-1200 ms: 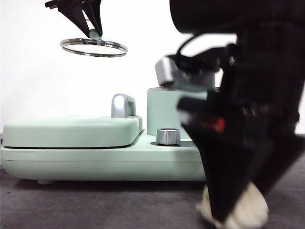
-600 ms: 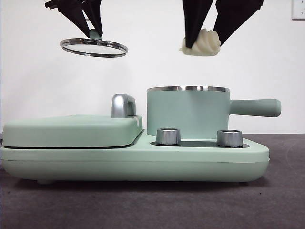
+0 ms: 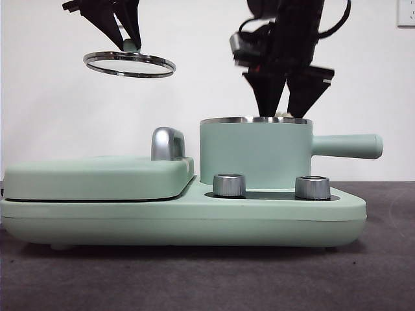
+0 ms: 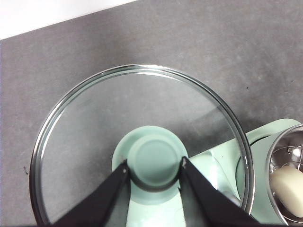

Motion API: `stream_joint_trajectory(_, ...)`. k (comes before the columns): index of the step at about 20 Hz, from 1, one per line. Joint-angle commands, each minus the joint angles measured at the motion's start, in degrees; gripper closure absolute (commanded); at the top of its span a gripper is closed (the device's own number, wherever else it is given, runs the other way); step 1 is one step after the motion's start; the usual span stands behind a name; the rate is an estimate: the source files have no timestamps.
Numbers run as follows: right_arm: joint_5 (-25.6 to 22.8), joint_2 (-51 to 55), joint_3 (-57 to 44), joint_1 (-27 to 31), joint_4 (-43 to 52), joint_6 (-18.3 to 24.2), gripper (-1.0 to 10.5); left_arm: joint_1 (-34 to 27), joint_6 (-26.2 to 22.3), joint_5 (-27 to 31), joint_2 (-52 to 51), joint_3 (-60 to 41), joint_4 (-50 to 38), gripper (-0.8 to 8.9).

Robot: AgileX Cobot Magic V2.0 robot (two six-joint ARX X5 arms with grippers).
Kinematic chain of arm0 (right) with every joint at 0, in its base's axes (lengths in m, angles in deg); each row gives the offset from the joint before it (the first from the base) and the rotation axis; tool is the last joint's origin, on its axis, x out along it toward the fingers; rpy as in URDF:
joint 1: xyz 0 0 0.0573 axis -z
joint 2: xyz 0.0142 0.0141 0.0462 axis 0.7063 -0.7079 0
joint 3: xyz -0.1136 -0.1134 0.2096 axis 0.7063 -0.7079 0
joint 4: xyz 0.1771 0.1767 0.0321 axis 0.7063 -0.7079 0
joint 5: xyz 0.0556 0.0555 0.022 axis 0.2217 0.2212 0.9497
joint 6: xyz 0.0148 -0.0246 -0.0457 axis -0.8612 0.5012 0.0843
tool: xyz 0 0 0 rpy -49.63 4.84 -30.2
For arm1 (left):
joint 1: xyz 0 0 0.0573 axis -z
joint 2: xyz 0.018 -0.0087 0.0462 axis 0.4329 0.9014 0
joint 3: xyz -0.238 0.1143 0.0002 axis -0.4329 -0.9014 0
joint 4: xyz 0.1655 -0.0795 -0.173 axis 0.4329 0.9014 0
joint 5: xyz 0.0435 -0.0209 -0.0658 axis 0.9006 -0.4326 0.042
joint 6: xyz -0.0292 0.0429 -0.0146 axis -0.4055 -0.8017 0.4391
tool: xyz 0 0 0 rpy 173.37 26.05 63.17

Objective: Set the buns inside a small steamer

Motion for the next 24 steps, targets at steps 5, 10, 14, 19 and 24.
stream_joint_trajectory(5,-0.02,-3.15,1.46,-1.01,-0.04,0.85,7.3,0.26,0.02,-0.37,0.42,2.08,-1.2,8.06)
stream_joint_trajectory(10,-0.02,-3.21,1.46,-0.98,-1.73,0.87,7.0,0.26,0.02,-0.37,0.42,2.03,-1.2,8.06)
stream_joint_trajectory(14,0.26,-3.21,1.46,-1.01,-1.64,0.83,5.9,0.26,0.02,-0.37,0.42,2.03,-1.18,8.06)
stream_joint_trajectory(19,0.31,-3.13,2.56,-0.98,-2.62,0.79,5.3,0.26,0.02,-0.39,0.42,2.03,-1.18,8.06)
stream_joint_trajectory(24,0.22,-2.27,10.62,-0.98,-9.49,0.52,5.4,0.55,0.07,-0.42,0.42,2.03,-0.94,8.06)
